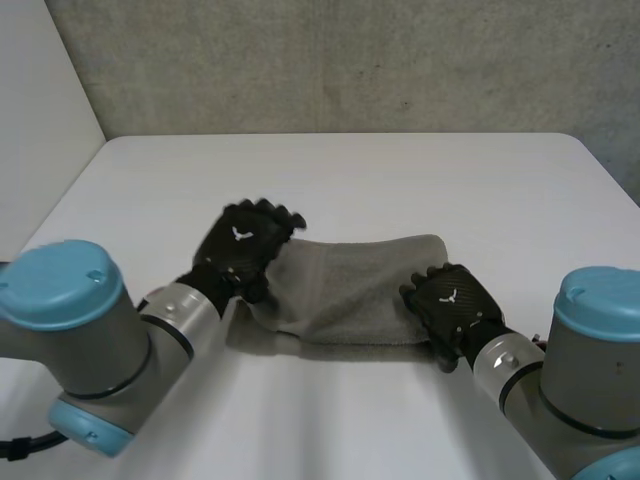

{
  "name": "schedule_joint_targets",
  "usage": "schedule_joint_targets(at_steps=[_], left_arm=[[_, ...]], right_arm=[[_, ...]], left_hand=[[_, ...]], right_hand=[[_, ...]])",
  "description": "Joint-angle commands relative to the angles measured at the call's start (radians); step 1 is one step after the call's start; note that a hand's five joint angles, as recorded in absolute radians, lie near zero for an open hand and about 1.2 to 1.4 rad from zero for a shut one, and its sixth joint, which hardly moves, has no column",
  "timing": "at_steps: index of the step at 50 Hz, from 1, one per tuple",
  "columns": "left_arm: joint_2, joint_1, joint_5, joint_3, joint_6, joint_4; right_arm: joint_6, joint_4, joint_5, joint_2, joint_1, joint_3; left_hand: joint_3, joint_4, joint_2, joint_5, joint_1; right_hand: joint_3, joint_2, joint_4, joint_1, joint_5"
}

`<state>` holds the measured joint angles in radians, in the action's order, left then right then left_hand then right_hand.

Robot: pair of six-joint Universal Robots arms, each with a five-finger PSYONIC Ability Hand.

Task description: Fold the towel.

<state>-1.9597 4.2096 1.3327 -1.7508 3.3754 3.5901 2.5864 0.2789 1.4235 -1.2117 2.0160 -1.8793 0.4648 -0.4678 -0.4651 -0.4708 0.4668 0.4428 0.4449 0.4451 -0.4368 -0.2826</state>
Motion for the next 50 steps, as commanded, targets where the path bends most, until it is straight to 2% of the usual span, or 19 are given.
schedule_joint_targets(at_steps=[1,6,9,11,20,32,34,35,36,42,48,50], left_arm=[[-0.047,-0.013,0.008,-0.003,0.025,-0.057],[-0.068,-0.011,0.010,-0.003,0.044,-0.062],[-0.076,-0.011,0.010,-0.009,0.065,-0.065],[-0.077,-0.011,0.013,-0.019,0.082,-0.086],[-0.053,-0.026,0.068,-0.064,0.090,-0.200],[0.033,-0.025,0.088,-0.159,0.088,-0.220],[0.041,-0.026,0.088,-0.173,0.087,-0.221],[0.048,-0.026,0.086,-0.185,0.082,-0.221],[0.057,-0.026,0.083,-0.197,0.079,-0.223],[0.108,-0.033,0.082,-0.234,0.076,-0.228],[0.234,-0.022,0.080,-0.222,0.073,-0.232],[0.266,-0.016,0.082,-0.211,0.071,-0.231]], right_arm=[[0.000,0.014,0.002,0.015,0.003,0.002],[-0.002,0.020,0.011,0.020,-0.006,-0.001],[-0.002,0.020,0.012,0.020,-0.016,-0.003],[-0.002,0.019,0.015,0.014,-0.046,-0.012],[-0.003,0.010,0.022,0.014,-0.088,-0.020],[-0.003,0.009,0.020,0.009,-0.088,-0.030],[-0.005,0.009,0.021,0.009,-0.089,-0.030],[-0.005,0.009,0.022,0.009,-0.089,-0.030],[-0.005,0.011,0.023,0.011,-0.089,-0.029],[-0.023,0.006,0.026,-0.012,-0.091,-0.004],[-0.040,0.008,0.022,-0.052,-0.068,0.078],[-0.061,0.002,0.008,-0.060,0.014,0.158]], left_hand=[[0.101,-0.098,-0.101,0.080,0.099],[0.148,-0.145,-0.148,0.033,0.146],[0.160,-0.157,-0.159,0.021,0.158],[0.244,-0.241,-0.244,-0.064,0.242],[0.277,-0.274,-0.277,-0.097,0.275],[0.271,-0.268,-0.271,-0.091,0.269],[0.271,-0.268,-0.271,-0.091,0.269],[0.268,-0.265,-0.268,-0.088,0.266],[0.265,-0.262,-0.265,-0.085,0.263],[0.251,-0.248,-0.250,-0.070,0.249],[0.204,-0.201,-0.204,-0.023,0.202],[0.169,-0.166,-0.168,0.012,0.166]], right_hand=[[0.232,0.230,0.230,-0.238,-0.218],[0.478,0.476,0.476,-0.484,-0.464],[0.508,0.506,0.506,-0.514,-0.494],[0.555,0.553,0.553,-0.561,-0.541],[0.538,0.536,0.535,-0.544,-0.523],[0.596,0.594,0.594,-0.602,-0.582],[0.801,0.799,0.798,-0.807,-0.786],[0.802,0.800,0.800,-0.808,-0.788],[0.952,0.950,0.950,-0.958,-0.938],[0.953,0.951,0.951,-0.959,-0.939],[0.953,0.951,0.951,-0.959,-0.939],[0.953,0.951,0.951,-0.959,-0.939]])
